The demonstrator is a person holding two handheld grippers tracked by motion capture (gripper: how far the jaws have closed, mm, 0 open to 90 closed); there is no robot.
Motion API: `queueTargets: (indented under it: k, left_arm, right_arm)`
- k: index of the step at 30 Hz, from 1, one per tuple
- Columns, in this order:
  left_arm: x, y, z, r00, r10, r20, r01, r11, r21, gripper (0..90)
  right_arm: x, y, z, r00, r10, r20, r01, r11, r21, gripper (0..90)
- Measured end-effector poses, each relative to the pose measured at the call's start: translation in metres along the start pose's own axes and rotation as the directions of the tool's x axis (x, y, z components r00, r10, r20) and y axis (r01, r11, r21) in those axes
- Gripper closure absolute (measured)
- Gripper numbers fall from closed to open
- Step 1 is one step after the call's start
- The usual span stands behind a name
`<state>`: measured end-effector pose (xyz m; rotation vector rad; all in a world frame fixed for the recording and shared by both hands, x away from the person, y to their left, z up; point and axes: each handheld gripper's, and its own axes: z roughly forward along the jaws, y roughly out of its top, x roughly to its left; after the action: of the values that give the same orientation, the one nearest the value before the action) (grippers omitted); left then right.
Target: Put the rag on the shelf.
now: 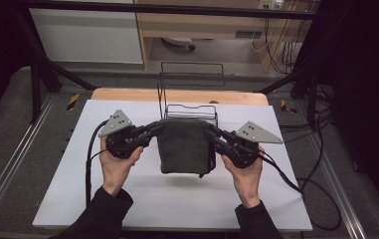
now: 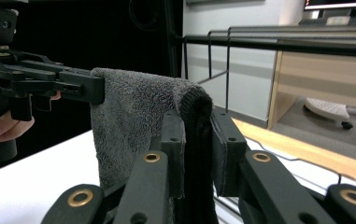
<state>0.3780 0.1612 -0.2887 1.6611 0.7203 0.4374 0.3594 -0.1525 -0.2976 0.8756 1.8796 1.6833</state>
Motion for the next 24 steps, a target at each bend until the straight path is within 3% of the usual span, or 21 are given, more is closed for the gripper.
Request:
queueTargets:
  k: [12,24]
  left_arm:
    - [0.0,0.023,0.009,0.9997,-0.003,-0.022,0.002,0.9972,-0.075,81.0]
    - [0.001,0.047,0.012,0.9994,0.003,-0.035,-0.008,0.9897,-0.143,81.0]
  right_arm:
    - [-0.001,0.024,0.0,0.998,-0.039,0.051,0.042,0.997,-0.06,78.0]
    - [-0.005,0.048,0.002,0.9958,-0.04,0.082,0.051,0.99,-0.131,78.0]
